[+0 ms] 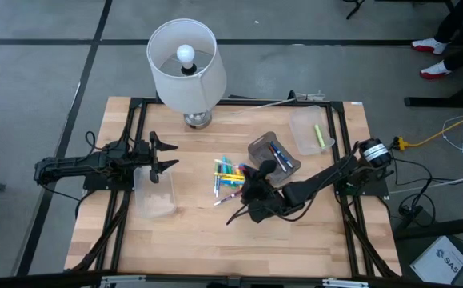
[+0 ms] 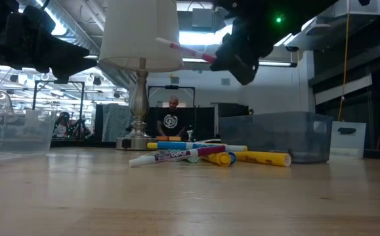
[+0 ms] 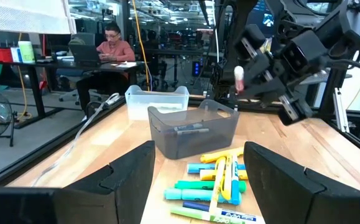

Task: Pick & Place Markers
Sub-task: Put the pink marker pen into the black bin

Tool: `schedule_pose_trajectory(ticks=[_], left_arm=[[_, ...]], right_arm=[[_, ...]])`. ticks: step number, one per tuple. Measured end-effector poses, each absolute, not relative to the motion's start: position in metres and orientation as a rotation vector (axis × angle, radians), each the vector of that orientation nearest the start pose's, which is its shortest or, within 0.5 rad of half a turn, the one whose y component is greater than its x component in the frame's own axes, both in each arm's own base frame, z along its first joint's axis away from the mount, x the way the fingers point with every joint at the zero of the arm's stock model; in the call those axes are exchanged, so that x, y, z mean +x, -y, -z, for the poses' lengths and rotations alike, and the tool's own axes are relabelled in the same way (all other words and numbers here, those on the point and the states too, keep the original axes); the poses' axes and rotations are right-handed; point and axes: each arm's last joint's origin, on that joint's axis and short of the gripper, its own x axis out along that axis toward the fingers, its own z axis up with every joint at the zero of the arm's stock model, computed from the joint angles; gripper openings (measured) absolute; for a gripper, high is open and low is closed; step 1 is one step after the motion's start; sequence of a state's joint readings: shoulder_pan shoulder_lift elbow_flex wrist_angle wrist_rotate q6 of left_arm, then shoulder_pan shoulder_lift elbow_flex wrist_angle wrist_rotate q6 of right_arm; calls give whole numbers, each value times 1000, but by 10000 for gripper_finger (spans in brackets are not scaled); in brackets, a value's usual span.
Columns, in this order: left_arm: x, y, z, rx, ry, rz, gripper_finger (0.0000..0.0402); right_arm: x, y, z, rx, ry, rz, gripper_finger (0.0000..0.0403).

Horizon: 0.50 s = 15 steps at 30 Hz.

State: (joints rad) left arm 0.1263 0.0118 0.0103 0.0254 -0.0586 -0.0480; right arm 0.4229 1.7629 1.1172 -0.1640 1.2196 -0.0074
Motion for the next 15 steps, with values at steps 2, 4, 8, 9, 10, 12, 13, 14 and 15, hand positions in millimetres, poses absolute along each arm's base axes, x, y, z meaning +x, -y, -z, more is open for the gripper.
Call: schedule_pose_trajectory(ticks=[2,4,8,9,10,12,13,14,15], left_arm=[[97,-14,-169,-47,29,-184,242],[97,-14,-168,-47,27,-185,242],[97,-14,-168,-47,28,-184,242],[97,-14,-169,-47,28,-185,242],[97,-14,-168,-47,28,-184,242],[97,-14,-169,-47,29,-185,242],[97,-14,-168,-47,28,-184,242],[97,-14,-168,-47,28,-184,242],[97,-14,-168,-47,28,-184,242]], right_arm=[[331,-118,-208,-599,-584,762,43],[325,-115,-209,-582,-601,775,43],[315,-106,-208,-523,-648,793,43],[313,-104,-208,-501,-663,791,43],[311,-101,-208,-485,-680,791,43],[307,-96,-210,-447,-708,792,43],[305,-94,-210,-433,-727,793,43],[304,-91,-210,-421,-740,796,43],[303,-88,-211,-411,-752,801,43]])
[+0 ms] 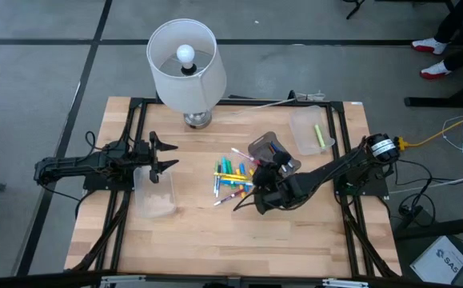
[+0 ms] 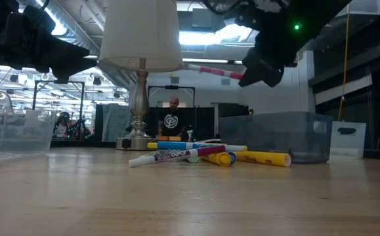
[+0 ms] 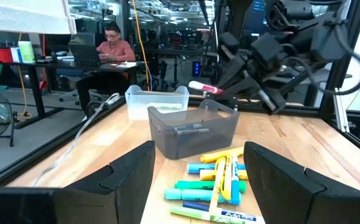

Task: Pick & Place Markers
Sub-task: Put the pink marker pen into the black bin

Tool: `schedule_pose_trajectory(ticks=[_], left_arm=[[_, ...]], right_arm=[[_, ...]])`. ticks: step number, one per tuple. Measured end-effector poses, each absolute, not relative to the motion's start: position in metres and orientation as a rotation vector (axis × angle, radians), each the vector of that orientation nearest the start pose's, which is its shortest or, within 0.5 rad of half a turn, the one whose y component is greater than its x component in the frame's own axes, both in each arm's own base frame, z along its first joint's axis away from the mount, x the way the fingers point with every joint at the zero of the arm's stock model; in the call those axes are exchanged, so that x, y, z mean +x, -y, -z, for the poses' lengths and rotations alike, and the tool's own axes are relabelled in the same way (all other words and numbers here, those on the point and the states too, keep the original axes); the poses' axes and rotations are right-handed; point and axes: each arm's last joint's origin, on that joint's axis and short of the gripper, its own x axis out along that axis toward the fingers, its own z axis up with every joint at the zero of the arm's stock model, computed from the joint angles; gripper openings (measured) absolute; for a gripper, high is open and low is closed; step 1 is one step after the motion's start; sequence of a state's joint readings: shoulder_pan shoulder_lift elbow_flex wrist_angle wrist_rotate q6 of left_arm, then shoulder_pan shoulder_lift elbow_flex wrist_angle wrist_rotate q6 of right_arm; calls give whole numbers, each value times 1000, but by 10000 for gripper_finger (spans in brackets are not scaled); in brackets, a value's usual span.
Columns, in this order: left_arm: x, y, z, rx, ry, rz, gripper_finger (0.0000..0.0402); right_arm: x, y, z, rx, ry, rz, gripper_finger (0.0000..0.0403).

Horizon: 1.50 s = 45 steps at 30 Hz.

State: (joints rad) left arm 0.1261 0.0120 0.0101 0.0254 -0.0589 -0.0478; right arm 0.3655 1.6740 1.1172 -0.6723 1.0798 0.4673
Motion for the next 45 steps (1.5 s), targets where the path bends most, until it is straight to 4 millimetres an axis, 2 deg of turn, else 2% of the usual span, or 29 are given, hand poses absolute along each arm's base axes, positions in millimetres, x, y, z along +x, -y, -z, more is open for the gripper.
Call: schedule_pose_trajectory(ticks=[8,21,32,45], left_arm=[[97,-14,-169,-47,29,-184,242],[97,-14,-168,-47,28,-185,242],[97,-14,-169,-47,28,-184,242],[97,-14,-169,-47,28,-184,242]], right_arm=[[288,-68,-212,-324,-851,894,43],[275,-43,-211,-150,-1042,960,43],[271,-35,-209,-51,-1147,955,44],[270,-37,-207,24,-1219,904,44]])
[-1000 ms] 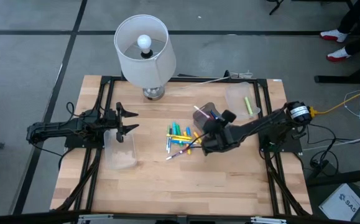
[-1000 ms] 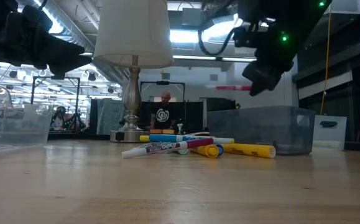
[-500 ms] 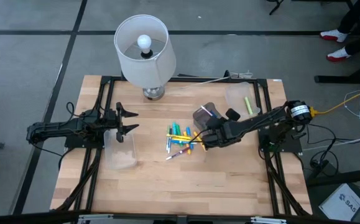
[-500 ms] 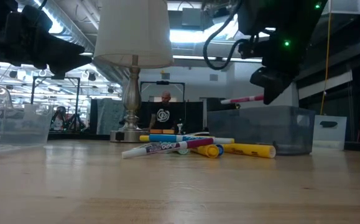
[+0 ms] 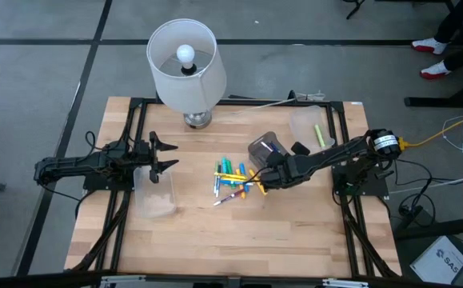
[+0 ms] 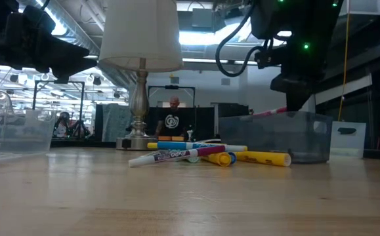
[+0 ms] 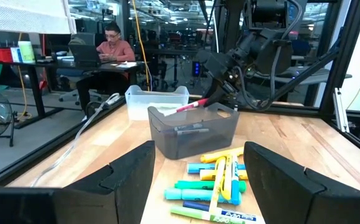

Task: Pick & Place Markers
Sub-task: Put the pink marker pen into the black bin, then put the violet marker pen into the black bin

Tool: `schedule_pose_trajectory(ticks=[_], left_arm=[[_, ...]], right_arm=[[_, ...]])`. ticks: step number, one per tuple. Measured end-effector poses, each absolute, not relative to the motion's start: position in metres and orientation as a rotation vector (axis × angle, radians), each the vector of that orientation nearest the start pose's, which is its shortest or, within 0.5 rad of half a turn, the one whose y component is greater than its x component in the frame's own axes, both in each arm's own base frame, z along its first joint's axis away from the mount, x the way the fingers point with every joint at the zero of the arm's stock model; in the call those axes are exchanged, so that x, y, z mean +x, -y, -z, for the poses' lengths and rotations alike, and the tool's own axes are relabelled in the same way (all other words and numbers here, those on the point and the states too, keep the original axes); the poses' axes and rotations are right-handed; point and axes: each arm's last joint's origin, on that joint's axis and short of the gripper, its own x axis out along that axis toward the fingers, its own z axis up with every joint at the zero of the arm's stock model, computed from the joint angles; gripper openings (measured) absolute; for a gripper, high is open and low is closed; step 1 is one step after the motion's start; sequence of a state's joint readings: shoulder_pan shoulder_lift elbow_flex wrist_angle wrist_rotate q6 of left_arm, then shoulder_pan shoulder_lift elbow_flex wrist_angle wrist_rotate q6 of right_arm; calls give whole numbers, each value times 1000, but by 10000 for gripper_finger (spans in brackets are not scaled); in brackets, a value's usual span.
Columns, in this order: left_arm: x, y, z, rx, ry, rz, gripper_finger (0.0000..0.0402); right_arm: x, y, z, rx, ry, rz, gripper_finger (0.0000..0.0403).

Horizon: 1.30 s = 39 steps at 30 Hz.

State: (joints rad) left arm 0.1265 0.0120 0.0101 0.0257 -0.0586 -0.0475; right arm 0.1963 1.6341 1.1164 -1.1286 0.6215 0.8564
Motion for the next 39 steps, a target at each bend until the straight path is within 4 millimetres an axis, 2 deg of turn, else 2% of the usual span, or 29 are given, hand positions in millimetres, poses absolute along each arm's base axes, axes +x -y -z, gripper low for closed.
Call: schedule_pose_trajectory(ticks=[19,29,39], left_arm=[[97,-14,-169,-47,28,-185,242],[97,-14,-169,-47,28,-184,242],[97,-14,-169,-47,28,-184,242]], right_arm=[[270,-38,-206,56,-1279,845,44],[270,-38,-206,57,-1276,848,75],[272,-38,-206,37,-1232,871,79]])
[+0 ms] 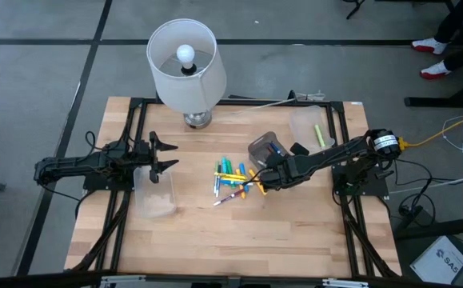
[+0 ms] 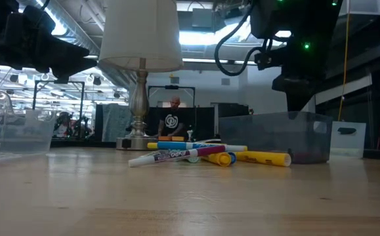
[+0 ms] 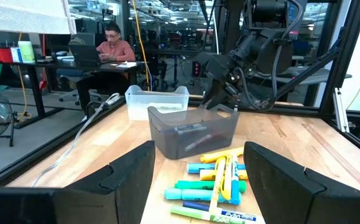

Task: Pick & Place Markers
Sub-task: Put the violet marker pen into the black bin

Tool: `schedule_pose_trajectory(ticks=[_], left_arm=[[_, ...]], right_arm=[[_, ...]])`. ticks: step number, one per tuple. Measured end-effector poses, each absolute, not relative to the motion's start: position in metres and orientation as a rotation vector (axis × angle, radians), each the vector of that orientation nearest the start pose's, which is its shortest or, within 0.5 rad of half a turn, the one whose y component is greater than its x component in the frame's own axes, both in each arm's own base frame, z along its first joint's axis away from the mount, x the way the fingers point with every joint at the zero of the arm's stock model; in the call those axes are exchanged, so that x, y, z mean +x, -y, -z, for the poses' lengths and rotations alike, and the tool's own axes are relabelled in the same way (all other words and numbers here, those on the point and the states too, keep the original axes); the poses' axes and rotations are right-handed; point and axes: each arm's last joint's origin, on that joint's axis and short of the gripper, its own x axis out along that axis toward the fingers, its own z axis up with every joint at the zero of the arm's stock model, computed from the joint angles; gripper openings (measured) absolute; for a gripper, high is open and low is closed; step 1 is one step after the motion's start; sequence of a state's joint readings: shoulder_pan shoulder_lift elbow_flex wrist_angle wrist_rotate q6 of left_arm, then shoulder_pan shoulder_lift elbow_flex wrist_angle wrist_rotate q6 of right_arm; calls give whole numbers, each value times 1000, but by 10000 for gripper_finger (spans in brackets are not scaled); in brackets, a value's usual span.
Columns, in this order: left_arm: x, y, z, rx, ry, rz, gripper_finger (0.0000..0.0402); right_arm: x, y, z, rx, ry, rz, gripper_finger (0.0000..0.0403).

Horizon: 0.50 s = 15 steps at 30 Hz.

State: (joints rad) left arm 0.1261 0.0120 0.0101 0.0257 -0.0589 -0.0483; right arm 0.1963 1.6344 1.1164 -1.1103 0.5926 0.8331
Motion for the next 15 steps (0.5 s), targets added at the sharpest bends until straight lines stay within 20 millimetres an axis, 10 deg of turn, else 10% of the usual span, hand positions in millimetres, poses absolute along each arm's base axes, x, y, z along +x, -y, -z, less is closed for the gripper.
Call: schedule_pose_trajectory(ticks=[15], left_arm=[[97,-14,-169,-47,28,-185,242]], right_arm=[[280,-35,-210,-46,-1021,978,80]])
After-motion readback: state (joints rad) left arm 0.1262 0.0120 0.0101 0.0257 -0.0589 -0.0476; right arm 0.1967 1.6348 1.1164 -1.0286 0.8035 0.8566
